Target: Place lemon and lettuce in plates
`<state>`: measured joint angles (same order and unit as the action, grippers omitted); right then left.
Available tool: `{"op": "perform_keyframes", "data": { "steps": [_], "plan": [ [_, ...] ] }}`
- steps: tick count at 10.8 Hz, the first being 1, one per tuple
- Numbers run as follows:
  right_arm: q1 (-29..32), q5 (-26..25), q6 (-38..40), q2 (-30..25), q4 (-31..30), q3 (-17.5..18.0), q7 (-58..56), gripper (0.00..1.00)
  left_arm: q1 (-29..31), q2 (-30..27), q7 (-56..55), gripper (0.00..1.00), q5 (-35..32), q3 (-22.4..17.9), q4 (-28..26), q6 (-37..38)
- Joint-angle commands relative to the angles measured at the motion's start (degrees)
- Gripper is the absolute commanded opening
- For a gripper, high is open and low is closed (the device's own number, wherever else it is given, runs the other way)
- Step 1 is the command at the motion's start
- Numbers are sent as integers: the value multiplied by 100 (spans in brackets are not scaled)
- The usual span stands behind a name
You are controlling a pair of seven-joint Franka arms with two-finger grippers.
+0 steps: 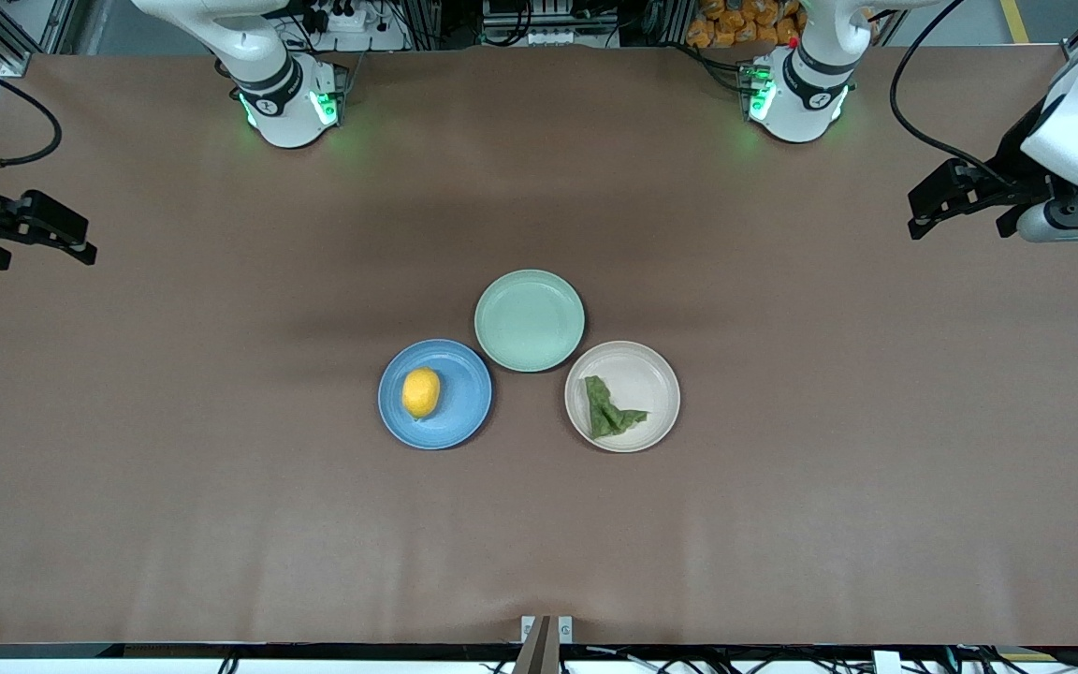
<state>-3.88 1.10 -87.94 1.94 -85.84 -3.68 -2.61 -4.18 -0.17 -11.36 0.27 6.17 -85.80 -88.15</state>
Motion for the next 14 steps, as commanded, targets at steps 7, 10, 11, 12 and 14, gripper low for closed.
{"op": "perform_keyframes", "data": {
  "steps": [7,10,11,12,14],
  "plan": [
    [141,48,242,105,94,43,-29,100,23,61,160,100,-45,16,151,44],
    [141,48,242,105,102,43,6,100,23,9,178,100,-71,16,160,52],
    [133,57,242,105,102,43,6,100,23,0,326,100,-71,16,151,78],
    [133,48,242,105,111,34,6,100,23,-9,458,100,-63,16,151,87],
    [141,48,224,105,120,34,6,100,23,-9,468,100,-71,25,151,96]
  ]
}}
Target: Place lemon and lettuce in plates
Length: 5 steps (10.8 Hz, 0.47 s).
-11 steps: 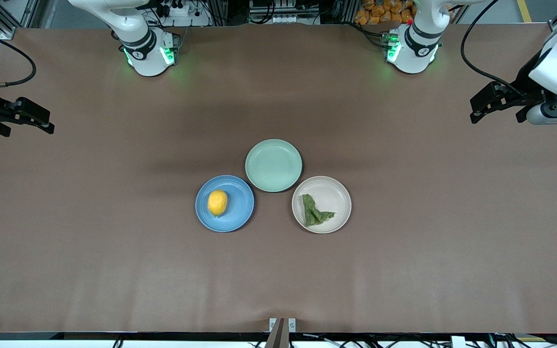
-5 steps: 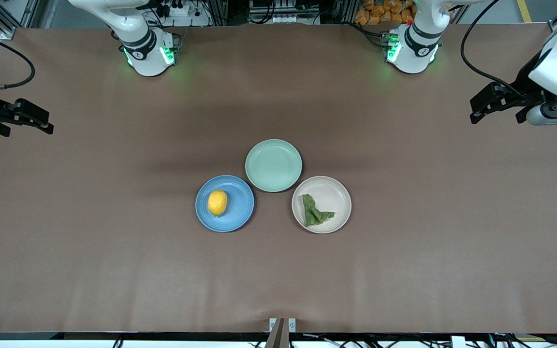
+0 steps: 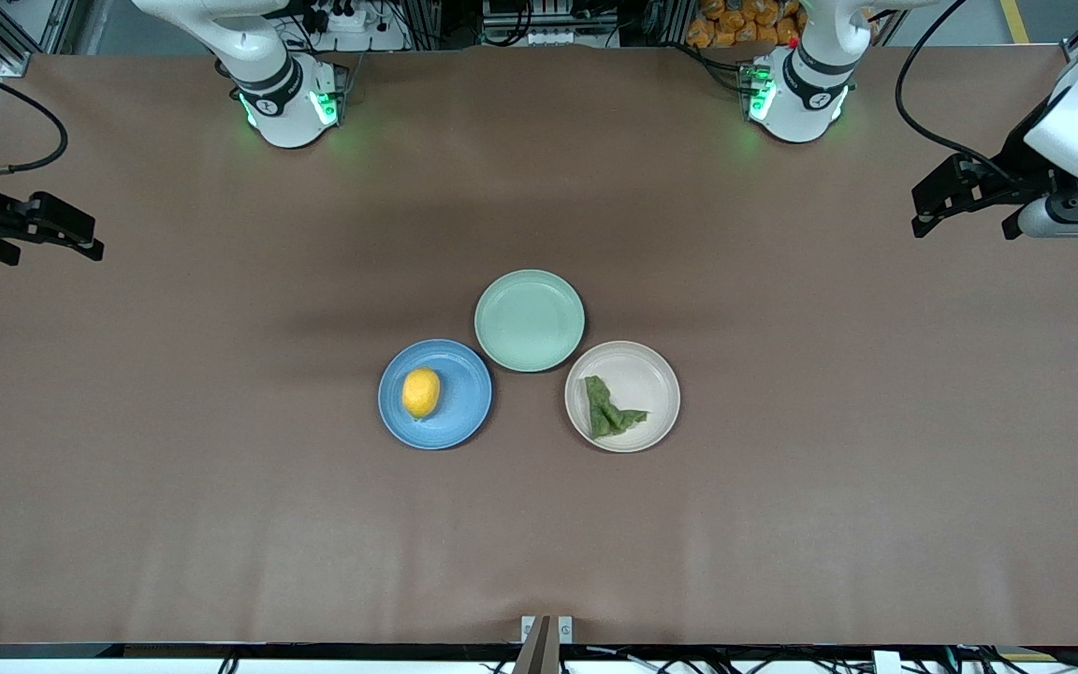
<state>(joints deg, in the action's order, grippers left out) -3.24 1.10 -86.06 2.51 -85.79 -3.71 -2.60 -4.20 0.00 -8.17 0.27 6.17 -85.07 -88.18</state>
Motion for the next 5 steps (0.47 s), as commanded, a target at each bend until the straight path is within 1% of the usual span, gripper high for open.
{"op": "perform_keyframes", "data": {
  "steps": [1,5],
  "plan": [
    [87,48,28,48,107,29,-4,100,16,-26,149,100,-71,33,78,99],
    [87,30,1,65,107,29,-4,100,16,-26,140,100,-53,42,87,126]
  ]
}}
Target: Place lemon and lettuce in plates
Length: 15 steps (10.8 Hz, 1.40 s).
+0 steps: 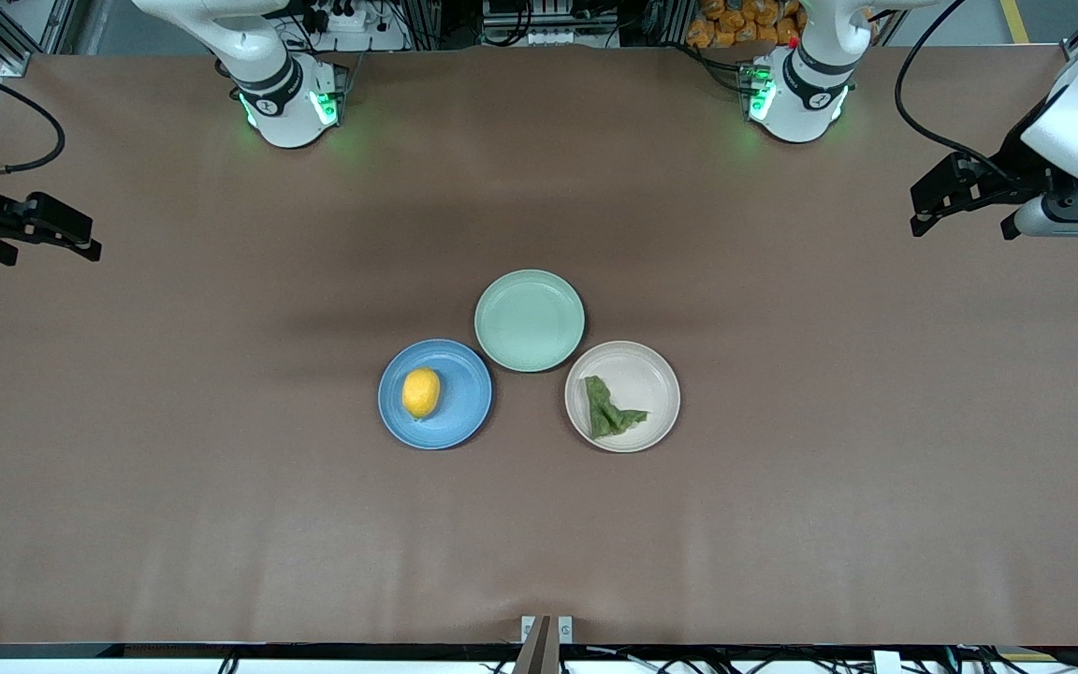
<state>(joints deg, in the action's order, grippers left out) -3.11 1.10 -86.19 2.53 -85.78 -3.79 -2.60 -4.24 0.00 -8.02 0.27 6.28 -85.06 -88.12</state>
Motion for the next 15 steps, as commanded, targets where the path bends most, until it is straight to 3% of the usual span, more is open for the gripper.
{"op": "perform_keyframes", "data": {
  "steps": [1,15],
  "plan": [
    [73,30,14,63,105,36,-4,100,20,-26,108,100,-36,40,86,120],
    [82,4,14,63,105,27,-4,100,20,-193,63,100,-9,5,69,182]
  ]
}}
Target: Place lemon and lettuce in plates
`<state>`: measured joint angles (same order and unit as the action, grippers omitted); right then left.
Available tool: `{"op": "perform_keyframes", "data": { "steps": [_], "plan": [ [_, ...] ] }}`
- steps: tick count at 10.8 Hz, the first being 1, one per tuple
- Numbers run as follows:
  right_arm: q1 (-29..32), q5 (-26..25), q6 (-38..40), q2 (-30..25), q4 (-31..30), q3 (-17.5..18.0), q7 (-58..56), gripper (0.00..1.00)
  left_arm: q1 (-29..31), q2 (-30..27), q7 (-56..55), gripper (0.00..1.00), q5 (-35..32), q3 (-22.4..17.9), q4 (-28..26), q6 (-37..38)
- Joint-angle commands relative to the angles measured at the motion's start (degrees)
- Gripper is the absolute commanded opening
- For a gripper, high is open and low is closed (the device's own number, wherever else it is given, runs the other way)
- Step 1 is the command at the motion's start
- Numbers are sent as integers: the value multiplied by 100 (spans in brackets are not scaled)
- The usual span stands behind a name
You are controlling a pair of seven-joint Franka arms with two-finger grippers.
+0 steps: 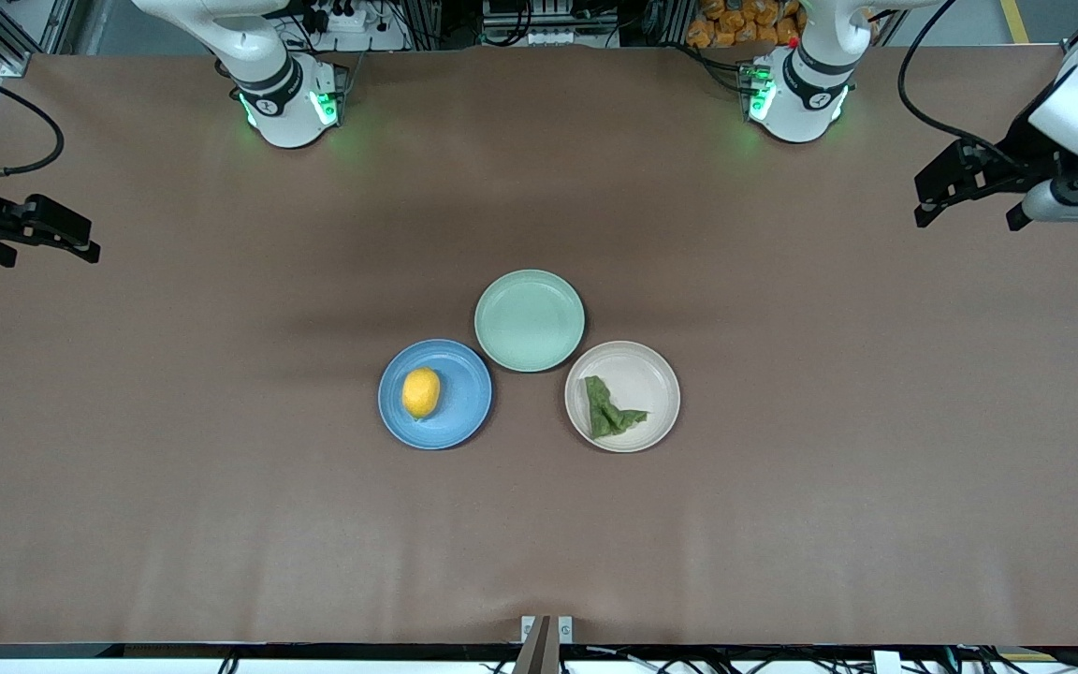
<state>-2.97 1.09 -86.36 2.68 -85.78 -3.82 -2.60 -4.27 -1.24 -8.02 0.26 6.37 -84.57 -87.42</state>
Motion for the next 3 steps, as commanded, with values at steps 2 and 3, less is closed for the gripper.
{"op": "perform_keyframes", "data": {
  "steps": [2,3],
  "plan": [
    [77,6,32,39,105,30,-4,100,23,-69,72,100,-9,-4,19,112],
    [77,6,40,48,105,30,-4,100,32,-69,81,100,-9,-13,10,112]
  ]
}}
